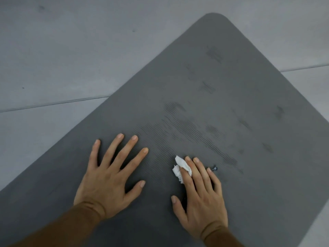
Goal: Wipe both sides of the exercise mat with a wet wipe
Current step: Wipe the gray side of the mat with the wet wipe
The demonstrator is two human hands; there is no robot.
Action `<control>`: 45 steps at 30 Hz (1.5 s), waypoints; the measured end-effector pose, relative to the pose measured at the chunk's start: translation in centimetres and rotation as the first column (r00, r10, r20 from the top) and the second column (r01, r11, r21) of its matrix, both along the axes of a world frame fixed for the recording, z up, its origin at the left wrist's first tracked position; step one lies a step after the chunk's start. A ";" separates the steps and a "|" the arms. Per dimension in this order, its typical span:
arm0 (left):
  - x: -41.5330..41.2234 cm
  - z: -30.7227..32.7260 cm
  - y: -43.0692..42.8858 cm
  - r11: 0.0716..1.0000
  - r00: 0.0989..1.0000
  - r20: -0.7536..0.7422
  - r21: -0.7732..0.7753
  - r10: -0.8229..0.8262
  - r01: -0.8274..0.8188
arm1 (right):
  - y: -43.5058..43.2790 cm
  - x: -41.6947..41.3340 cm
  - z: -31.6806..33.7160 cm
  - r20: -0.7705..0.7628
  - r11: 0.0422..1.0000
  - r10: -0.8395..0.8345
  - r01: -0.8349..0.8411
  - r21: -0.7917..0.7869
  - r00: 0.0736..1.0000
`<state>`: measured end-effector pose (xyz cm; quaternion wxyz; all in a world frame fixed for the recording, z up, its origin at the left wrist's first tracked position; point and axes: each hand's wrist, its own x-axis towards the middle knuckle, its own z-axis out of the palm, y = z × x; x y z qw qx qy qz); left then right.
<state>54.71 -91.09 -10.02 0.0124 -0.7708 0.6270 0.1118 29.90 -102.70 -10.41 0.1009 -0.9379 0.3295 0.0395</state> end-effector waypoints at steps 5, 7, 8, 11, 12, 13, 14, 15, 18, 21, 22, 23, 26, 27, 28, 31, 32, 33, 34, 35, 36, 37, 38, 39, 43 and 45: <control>0.1 -0.1 0.1 1.000 1.000 -0.021 -0.003 0.000 0.000 | 0.2 0.0 -0.3 0.033 1.000 -0.019 0.019 -0.011 0.999; 0.0 -0.3 0.1 1.000 1.000 -0.020 -0.021 -0.001 0.001 | 0.2 0.0 -0.4 0.039 1.000 -0.024 0.025 -0.015 0.999; 0.0 -0.3 0.1 0.999 1.000 -0.021 -0.032 -0.001 0.001 | 0.1 0.0 -0.4 0.039 1.000 -0.025 0.025 -0.014 0.999; 0.0 -0.4 0.2 0.998 0.999 -0.035 -0.063 -0.001 -0.001 | 0.2 0.0 -0.4 0.009 1.000 -0.020 0.020 -0.022 1.000; 0.0 -0.4 0.2 0.998 0.999 -0.038 -0.068 -0.002 0.000 | 0.3 0.1 -0.4 0.000 1.000 -0.018 0.018 -0.025 1.000; 0.0 -0.4 0.2 0.998 0.999 -0.042 -0.068 -0.002 -0.001 | 0.3 0.1 -0.4 -0.004 1.000 -0.013 0.013 -0.028 1.000; 0.1 -0.4 0.1 0.998 0.999 -0.047 -0.068 -0.002 -0.001 | 0.3 0.2 -0.4 -0.008 0.999 -0.011 0.011 -0.031 1.000; 0.1 -0.5 0.1 0.998 0.999 -0.050 -0.062 -0.004 0.001 | 0.2 0.2 -0.3 -0.018 1.000 -0.012 0.011 -0.029 1.000; 0.2 -0.5 0.2 0.999 0.998 -0.063 -0.049 -0.006 0.003 | 0.2 0.2 -0.1 -0.052 1.000 -0.013 0.012 -0.020 0.999; 0.2 -0.4 0.2 0.999 0.998 -0.067 -0.037 -0.009 0.006 | 0.2 0.2 -0.1 -0.072 1.000 -0.009 0.008 -0.005 0.997; 0.2 -0.2 0.2 1.000 0.998 -0.068 -0.025 -0.011 0.010 | 0.2 0.2 -0.1 -0.077 1.000 -0.005 0.005 0.004 0.997; 0.3 -0.1 0.1 1.000 0.998 -0.069 -0.015 -0.013 0.012 | 0.2 0.2 0.1 -0.082 1.000 0.000 0.002 0.019 0.997; 0.4 0.0 0.1 1.000 0.997 -0.074 -0.002 -0.004 0.003 | -0.2 0.6 0.6 -0.082 0.998 0.031 -0.026 0.061 0.996; 0.4 0.1 0.1 1.000 0.997 -0.076 -0.002 0.001 -0.001 | -0.6 1.2 0.9 -0.070 0.996 0.050 -0.045 0.081 0.996; 0.3 0.1 0.1 1.000 0.997 -0.077 -0.001 0.004 -0.004 | -1.3 2.2 1.1 -0.048 0.993 0.072 -0.067 0.098 0.996; 0.2 0.1 -0.1 1.000 0.998 -0.067 0.003 0.006 -0.006 | -3.9 6.8 1.4 -0.001 0.982 0.146 -0.145 0.121 0.989; 0.2 0.1 -0.1 1.000 0.998 -0.063 0.010 0.011 -0.010 | -4.9 8.5 1.5 0.007 0.976 0.179 -0.179 0.125 0.984; 0.3 0.0 -0.1 1.000 0.998 -0.058 0.015 0.007 -0.006 | -5.7 10.2 1.5 0.014 0.971 0.208 -0.208 0.120 0.978; 0.2 -0.1 0.0 1.000 0.999 -0.046 0.026 0.008 -0.006 | -6.5 11.7 1.3 0.018 0.962 0.245 -0.246 0.120 0.969; 0.2 -0.1 0.2 0.999 0.999 -0.039 0.036 0.003 -0.002 | -7.0 12.9 1.1 0.014 0.956 0.271 -0.271 0.114 0.963; 0.2 -0.2 0.4 0.999 0.999 -0.037 0.038 -0.001 0.002 | -7.4 13.8 0.9 0.010 0.954 0.281 -0.280 0.105 0.960; 0.2 -0.3 0.4 1.000 0.999 -0.040 0.029 0.007 -0.006 | -7.8 14.6 0.6 0.006 0.953 0.290 -0.289 0.088 0.957; 0.1 -0.3 0.4 1.000 0.999 -0.040 0.023 0.008 -0.007 | -8.0 14.8 0.4 0.000 0.954 0.294 -0.293 0.069 0.956; 0.2 -0.3 0.3 1.000 0.999 -0.035 0.028 0.005 -0.004 | -7.9 15.0 0.2 0.007 0.955 0.290 -0.290 0.057 0.957; 0.2 -0.2 0.2 0.999 0.999 -0.047 0.048 0.007 -0.005 | -7.9 14.8 0.1 0.021 0.957 0.287 -0.288 0.038 0.958; 0.2 -0.4 0.2 0.999 0.999 -0.049 0.036 -0.003 0.005 | -8.0 14.9 0.0 0.024 0.959 0.279 -0.280 0.041 0.960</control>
